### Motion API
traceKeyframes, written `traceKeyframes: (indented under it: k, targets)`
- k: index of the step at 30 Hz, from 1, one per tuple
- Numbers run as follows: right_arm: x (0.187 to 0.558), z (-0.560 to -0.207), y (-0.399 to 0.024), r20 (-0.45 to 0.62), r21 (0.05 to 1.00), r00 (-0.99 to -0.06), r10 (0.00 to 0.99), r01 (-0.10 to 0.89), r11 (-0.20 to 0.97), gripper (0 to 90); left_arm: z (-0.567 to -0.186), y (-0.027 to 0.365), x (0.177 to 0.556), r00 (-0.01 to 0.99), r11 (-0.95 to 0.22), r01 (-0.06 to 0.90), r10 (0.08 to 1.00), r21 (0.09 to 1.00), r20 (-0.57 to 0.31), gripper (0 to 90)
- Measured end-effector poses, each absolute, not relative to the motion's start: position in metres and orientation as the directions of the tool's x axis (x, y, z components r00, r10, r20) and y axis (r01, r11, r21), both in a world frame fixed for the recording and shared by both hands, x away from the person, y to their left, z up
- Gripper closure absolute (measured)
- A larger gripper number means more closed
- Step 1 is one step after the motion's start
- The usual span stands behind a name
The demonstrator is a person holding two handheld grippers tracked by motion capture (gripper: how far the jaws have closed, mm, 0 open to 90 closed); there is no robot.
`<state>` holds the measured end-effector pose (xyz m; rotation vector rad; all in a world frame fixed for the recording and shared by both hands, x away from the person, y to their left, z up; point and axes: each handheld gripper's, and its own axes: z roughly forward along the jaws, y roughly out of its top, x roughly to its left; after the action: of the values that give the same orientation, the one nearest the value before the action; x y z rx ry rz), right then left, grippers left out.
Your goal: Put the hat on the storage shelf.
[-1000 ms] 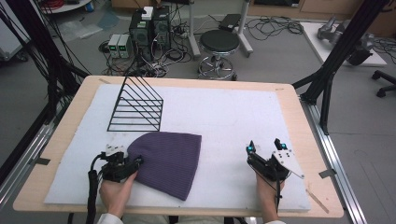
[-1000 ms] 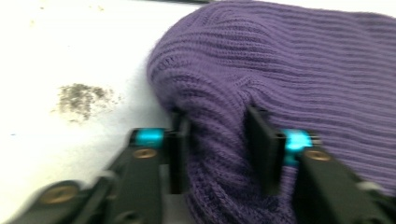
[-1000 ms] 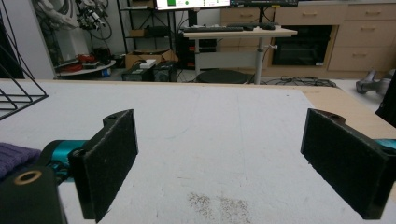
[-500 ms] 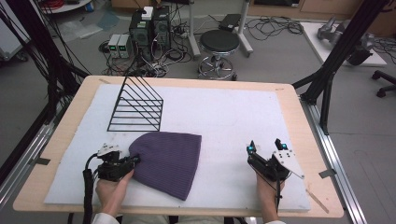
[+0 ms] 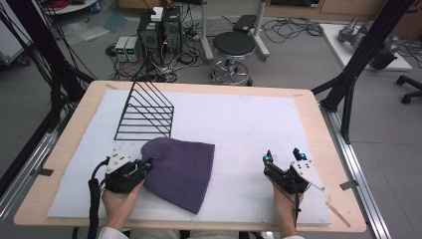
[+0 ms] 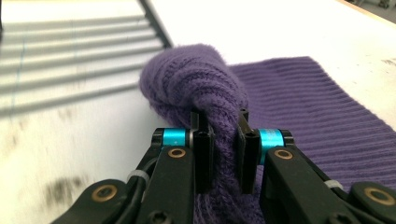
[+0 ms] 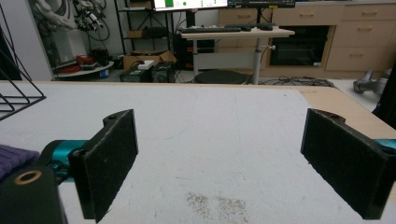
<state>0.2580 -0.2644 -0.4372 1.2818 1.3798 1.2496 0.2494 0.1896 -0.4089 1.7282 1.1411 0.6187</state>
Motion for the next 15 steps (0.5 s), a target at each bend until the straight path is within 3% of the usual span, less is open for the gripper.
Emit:
traceKeyframes:
  k: [6, 15]
  targets:
    - [0.258, -0.437, -0.265, 0.041, 0.99, -0.109, 0.993, 0.138, -0.026, 10.2, -0.391, 0.179, 0.249, 0.523, -0.213, 0.297, 0.852, 0.931, 0.028, 80.9]
    - [0.257, -0.437, -0.265, 0.05, 0.989, -0.108, 0.993, 0.14, -0.035, 10.2, -0.375, 0.172, 0.249, 0.535, -0.248, 0.139, 0.833, 0.959, 0.138, 81.0]
